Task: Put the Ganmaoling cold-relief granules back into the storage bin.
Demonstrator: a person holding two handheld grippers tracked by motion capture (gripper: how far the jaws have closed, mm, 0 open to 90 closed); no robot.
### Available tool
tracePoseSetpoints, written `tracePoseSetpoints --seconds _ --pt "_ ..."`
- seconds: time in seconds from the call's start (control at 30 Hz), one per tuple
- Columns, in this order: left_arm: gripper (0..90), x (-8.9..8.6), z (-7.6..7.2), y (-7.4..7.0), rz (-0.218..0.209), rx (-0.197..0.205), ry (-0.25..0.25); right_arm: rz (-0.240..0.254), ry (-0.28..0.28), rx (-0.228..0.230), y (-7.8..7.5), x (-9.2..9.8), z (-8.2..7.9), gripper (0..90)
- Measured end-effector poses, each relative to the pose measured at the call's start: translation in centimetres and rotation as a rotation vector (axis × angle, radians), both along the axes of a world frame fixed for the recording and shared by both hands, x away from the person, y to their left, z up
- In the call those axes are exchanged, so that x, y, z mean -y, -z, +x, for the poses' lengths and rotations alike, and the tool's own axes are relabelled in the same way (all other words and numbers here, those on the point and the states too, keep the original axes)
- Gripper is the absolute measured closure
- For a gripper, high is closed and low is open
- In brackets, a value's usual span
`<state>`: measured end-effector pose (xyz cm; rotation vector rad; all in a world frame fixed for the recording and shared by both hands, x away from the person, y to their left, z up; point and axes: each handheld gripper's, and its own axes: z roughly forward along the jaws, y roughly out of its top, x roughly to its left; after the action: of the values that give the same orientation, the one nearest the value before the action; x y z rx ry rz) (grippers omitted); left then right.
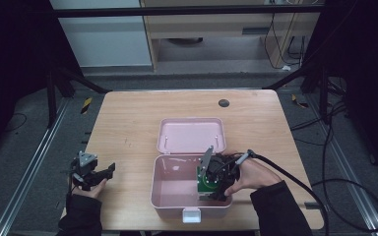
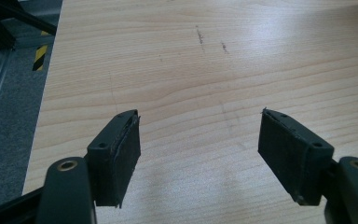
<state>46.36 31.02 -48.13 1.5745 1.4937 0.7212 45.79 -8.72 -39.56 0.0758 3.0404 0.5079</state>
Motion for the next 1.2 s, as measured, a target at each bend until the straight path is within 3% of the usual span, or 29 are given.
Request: tracePoseSetpoints --seconds 0.23,0.43,0.6,0.77,0.93,1.07,1.2 --pt "28.8 0.0 0.0 0.0 0.001 -0.001 0.001 -0.016 0.009 0.000 0.5 0.1 0.3 12.8" --pt "28.8 0.0 0.0 0.0 0.001 -0.001 0.001 0.032 0.028 0.020 -0.9 0.6 0.2 12.4" --pt "28.8 0.0 0.0 0.0 0.001 -0.001 0.000 0.124 0.056 0.053 -3.1 1.5 -0.2 16.1" --pt "28.9 0.0 -0.1 -0.1 0.000 0.002 -0.002 0.216 0.136 0.118 -5.3 3.3 -0.2 19.8" --pt "29.3 0.0 -0.1 -0.1 0.000 0.001 0.001 0.294 0.232 0.179 -6.5 6.1 -0.1 17.1" --pt "29.8 0.0 -0.1 -0.1 0.002 0.000 0.002 0.356 0.342 0.234 -6.7 8.9 0.0 16.0" --pt "29.9 0.1 -0.1 0.0 0.001 0.001 0.002 0.406 0.466 0.278 -5.8 11.4 0.4 12.9"
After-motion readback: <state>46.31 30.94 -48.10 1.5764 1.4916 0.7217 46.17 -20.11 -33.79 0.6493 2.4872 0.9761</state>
